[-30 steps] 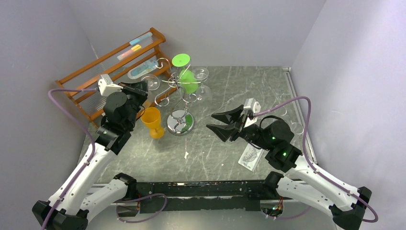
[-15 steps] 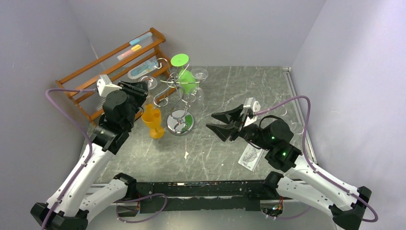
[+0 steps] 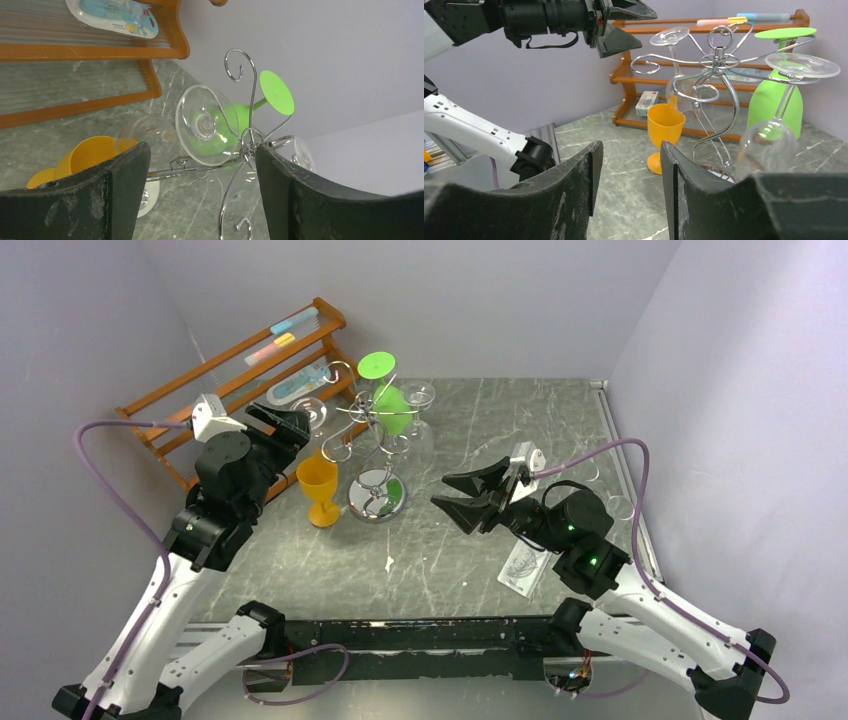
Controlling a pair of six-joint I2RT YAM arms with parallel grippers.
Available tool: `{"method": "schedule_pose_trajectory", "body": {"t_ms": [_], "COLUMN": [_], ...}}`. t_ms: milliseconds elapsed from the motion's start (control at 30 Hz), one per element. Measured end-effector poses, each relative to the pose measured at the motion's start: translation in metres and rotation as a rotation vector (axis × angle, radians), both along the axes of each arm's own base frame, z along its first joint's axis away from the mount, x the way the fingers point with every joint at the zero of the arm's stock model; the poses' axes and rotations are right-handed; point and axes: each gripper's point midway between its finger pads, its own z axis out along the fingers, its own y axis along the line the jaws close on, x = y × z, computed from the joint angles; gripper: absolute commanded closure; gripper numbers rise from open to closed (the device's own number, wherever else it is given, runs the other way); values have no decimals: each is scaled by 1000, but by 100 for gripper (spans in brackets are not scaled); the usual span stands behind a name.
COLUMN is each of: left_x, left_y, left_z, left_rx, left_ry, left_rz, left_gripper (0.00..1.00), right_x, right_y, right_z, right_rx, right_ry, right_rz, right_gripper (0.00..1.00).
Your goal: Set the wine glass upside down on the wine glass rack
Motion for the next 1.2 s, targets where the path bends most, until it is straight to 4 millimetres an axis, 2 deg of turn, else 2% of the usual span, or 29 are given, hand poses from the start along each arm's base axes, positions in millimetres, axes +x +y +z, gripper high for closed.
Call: {"method": "schedule_pose_trajectory", "body": {"t_ms": [367, 600, 733, 800, 900, 933, 1067, 1200], "left_x": [-35, -54, -60, -62, -66, -66, -63, -59], "left_y": [17, 29, 43, 51, 58, 58, 54, 46], "left_z": [-1, 10, 3, -9, -44, -63, -116, -152], "left_rx": [71, 95, 127, 141, 170, 182, 204, 205], "left_ry": [32, 15, 38, 55, 116, 153, 268, 350], "left_rz": [-14, -5, 52, 88, 117, 118, 110, 93], "left_gripper": [15, 17, 17, 17, 15, 15, 14, 13], "right_x": [0, 1, 4, 6, 10, 11, 14, 14], "right_y": [-2, 0, 1, 1, 0, 0, 0, 2], "right_z": [2, 2, 0, -4, -14, -19, -30, -36], "right_rx": [14, 20, 31, 45, 71, 81, 114, 145], "right_ry": [13, 27, 40, 56, 99, 119, 175, 215], "right_rz": [-8, -7, -12, -21, -40, -46, -55, -48], "right_gripper": [50, 50, 51, 51, 51, 51, 51, 51]}}
